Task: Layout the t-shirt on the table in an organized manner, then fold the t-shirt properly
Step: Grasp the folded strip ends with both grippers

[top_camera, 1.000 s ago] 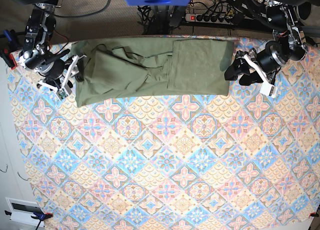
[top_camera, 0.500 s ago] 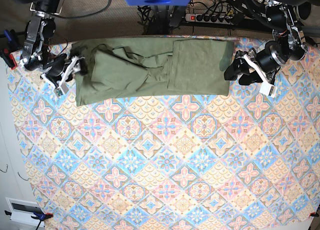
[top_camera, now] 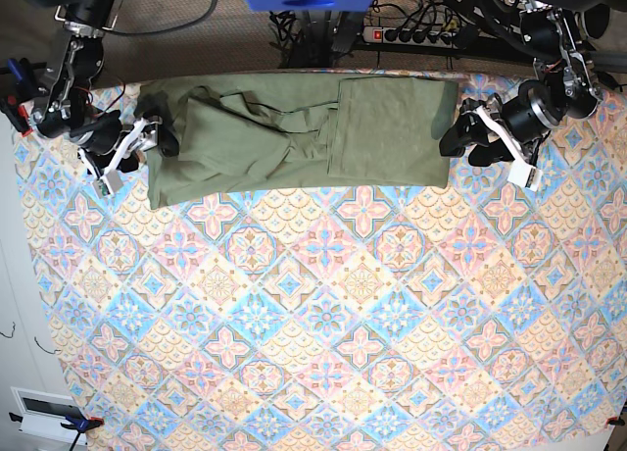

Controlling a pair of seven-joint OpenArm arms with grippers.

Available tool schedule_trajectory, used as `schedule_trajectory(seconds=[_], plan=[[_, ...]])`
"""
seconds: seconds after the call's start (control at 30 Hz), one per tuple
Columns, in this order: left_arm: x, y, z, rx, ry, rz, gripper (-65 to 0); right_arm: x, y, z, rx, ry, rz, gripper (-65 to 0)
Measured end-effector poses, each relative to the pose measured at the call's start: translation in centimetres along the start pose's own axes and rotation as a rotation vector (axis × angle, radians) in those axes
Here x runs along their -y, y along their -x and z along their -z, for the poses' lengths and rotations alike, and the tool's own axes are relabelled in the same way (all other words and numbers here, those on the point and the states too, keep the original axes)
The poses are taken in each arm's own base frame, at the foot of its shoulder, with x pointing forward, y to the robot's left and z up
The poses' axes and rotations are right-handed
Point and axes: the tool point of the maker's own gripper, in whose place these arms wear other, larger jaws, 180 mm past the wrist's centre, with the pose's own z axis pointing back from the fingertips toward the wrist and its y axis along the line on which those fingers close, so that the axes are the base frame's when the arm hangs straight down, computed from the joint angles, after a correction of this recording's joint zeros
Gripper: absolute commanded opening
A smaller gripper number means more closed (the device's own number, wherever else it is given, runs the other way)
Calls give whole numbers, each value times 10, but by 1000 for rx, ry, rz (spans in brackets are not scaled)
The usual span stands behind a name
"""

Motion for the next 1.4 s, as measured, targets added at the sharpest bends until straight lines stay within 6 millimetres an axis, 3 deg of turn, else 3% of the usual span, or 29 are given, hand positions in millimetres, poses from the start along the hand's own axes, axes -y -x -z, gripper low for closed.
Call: schedule_trajectory(seconds=[0.33,0.53,0.77,0.9,1.03,1.17,1.4], plan=[[0,0,0,1,1,0,-263,-2,1,2,-2,-8,5,-108],[0,-1,0,3,1,1,-263,4,21,10,-36,-24,75,-108],[0,-1,0,3,0,2,-263,6,25,13,-23,-41,111,-108],[-5,2,4,5,8,-36,-263,-2,26,17,-41,-57,83,-108],[-20,23,10,-46,-3,-110,-263,-11,24,22,-26,-82,90,-108],[-20,18,11,-31,2,-109,-263,-27,19,25,13,-149,123,-108],[-20,16,11,-26,2,-107,-263,-28,20,25,14,-160,137,-108]])
